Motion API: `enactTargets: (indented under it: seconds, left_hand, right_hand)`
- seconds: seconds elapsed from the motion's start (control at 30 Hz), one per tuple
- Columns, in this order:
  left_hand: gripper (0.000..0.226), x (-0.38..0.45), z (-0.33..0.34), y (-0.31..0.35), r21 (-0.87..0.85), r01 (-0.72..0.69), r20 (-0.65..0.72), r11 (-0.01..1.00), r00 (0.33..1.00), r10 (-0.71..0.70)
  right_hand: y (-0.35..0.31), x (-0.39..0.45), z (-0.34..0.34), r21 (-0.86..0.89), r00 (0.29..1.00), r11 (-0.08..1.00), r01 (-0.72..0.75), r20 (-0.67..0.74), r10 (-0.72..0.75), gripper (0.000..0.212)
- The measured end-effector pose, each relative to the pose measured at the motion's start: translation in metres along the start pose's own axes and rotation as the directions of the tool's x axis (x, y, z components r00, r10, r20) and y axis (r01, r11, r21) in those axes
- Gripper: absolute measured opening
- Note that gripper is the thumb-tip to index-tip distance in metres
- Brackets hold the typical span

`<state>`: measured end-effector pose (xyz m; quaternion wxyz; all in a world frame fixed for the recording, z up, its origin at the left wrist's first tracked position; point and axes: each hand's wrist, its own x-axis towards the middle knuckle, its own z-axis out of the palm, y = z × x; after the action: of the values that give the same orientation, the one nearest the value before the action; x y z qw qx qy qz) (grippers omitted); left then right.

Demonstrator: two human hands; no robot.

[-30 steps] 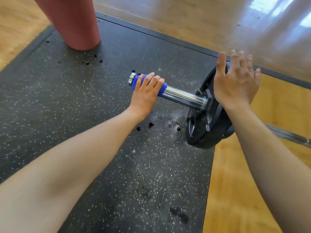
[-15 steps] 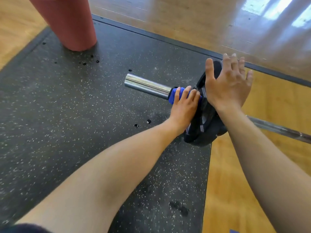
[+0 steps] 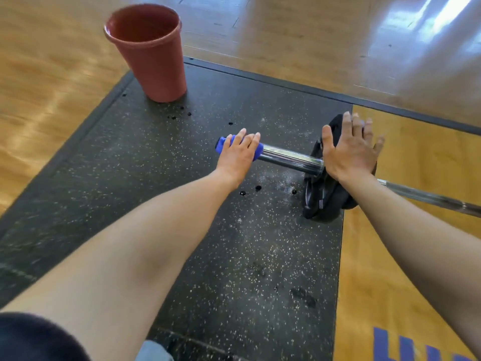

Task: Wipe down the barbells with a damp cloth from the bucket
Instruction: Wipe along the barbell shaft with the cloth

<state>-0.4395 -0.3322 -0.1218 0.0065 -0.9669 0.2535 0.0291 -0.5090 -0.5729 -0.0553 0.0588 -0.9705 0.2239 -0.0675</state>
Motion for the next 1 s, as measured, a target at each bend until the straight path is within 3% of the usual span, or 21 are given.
enactTargets:
  seconds: [0.2,0.33,0.5,0.63,1.0]
  left_hand:
    - [0.088,-0.069,-0.088,-0.013,-0.061,-0.07,0.106,0.996,0.991,0.076]
    - [0.081,-0.114,-0.168,-0.029,-0.109,-0.028,0.168,0.994,0.985,0.046]
    - [0.082,-0.165,-0.288,-0.05,-0.1,0.0,0.223,0.995,0.975,0.023]
    - [0.083,-0.199,-0.388,-0.053,-0.135,0.044,0.253,0.99,0.967,-0.009]
    - [0.101,-0.276,-0.6,-0.061,-0.235,0.396,0.309,0.888,0.896,-0.318]
  right_hand:
    - [-0.066,-0.041,-0.08,0.026,0.925,0.973,0.228,0.305,-0.225,0.063]
    - [-0.122,-0.076,-0.151,0.034,0.847,0.973,0.23,0.485,-0.217,0.063]
    - [-0.17,-0.096,-0.268,0.158,0.8,0.943,0.293,0.5,-0.332,0.055]
    - [-0.191,-0.099,-0.365,0.126,0.749,0.937,0.327,0.571,-0.338,0.056]
    - [-0.285,-0.123,-0.558,0.12,0.599,0.856,0.502,0.666,-0.444,0.062]
